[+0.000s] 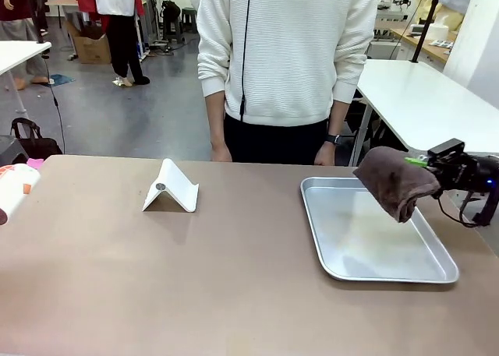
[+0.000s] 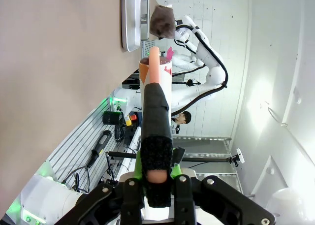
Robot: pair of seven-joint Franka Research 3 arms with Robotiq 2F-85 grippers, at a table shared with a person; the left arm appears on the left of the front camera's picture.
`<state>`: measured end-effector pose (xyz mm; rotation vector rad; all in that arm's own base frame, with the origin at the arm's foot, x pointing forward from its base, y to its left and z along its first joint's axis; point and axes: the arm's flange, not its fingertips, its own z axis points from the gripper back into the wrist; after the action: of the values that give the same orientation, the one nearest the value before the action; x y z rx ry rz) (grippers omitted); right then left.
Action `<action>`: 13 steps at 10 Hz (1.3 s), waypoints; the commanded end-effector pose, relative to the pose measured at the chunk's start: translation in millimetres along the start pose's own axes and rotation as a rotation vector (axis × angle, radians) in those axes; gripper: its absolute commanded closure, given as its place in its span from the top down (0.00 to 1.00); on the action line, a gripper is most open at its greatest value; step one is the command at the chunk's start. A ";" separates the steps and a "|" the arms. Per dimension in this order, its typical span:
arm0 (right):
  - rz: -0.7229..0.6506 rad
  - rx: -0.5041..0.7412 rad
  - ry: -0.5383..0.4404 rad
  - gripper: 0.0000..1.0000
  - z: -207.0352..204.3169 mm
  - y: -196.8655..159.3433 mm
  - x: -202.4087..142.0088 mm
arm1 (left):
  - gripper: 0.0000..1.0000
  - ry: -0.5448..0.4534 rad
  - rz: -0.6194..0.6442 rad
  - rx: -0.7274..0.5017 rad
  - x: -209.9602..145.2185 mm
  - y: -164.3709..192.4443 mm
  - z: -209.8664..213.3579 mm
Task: Clean the surface of the table.
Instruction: Clean the area not pointed to by the person.
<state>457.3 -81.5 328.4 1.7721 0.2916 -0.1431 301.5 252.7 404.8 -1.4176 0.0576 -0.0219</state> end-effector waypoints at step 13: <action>0.107 0.151 -0.246 0.06 118.7 35.1 -102.6 | 0.22 -0.004 0.011 -0.005 -0.8 -5.0 -0.6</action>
<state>376.7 -214.8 359.4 1.8869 0.0157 -0.3139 301.5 252.7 405.2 -1.4170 0.0571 -0.0221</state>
